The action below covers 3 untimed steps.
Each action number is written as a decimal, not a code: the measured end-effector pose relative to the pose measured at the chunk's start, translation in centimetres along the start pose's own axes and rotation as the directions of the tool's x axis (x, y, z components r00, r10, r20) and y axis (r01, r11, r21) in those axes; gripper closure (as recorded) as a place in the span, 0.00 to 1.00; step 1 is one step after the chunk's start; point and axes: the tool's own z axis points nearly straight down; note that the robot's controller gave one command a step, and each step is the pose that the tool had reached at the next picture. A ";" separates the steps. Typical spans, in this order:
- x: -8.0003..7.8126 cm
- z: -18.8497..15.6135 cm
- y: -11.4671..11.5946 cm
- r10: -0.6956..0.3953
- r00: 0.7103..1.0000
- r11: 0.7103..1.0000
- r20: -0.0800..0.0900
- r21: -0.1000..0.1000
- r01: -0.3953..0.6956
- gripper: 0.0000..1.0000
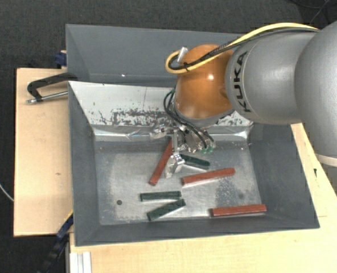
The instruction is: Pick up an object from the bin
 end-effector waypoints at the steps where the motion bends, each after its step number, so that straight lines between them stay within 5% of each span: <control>1: 0.4 3.0 0.4 -0.193 0.981 0.981 0.000 0.001 0.193 1.00; 2: 0.4 3.0 0.4 -0.193 0.981 0.981 0.001 0.001 0.193 1.00; 3: 3.9 -11.9 1.2 -0.223 0.975 0.975 0.010 0.001 0.223 1.00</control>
Offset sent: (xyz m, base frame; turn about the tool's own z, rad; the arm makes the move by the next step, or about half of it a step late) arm 0.0000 0.0000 0.0000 0.0000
